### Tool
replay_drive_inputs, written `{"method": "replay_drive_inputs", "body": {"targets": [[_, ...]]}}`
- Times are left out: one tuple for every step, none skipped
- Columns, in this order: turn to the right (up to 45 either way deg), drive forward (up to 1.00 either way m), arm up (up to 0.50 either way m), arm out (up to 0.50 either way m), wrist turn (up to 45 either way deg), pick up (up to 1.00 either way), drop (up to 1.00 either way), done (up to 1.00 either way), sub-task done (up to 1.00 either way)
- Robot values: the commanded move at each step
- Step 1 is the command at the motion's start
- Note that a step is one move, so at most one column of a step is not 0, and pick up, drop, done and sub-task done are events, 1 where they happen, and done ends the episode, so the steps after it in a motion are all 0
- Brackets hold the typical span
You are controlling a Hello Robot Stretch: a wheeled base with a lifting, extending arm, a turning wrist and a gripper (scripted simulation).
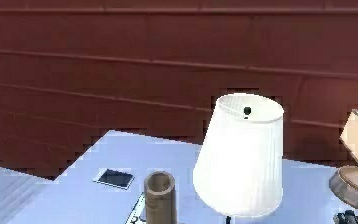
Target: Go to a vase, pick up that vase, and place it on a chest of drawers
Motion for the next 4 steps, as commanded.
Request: {"method": "replay_drive_inputs", "body": {"targets": [[45.0,0.0,0.0,0.0,0.0,0.0,0.0,0.0,0.0],[45.0,0.0,0.0,0.0,0.0,0.0,0.0,0.0,0.0],[12.0,0.0,0.0,0.0,0.0,0.0,0.0,0.0,0.0],[-45.0,0.0,0.0,0.0,0.0,0.0,0.0,0.0,0.0]]}}
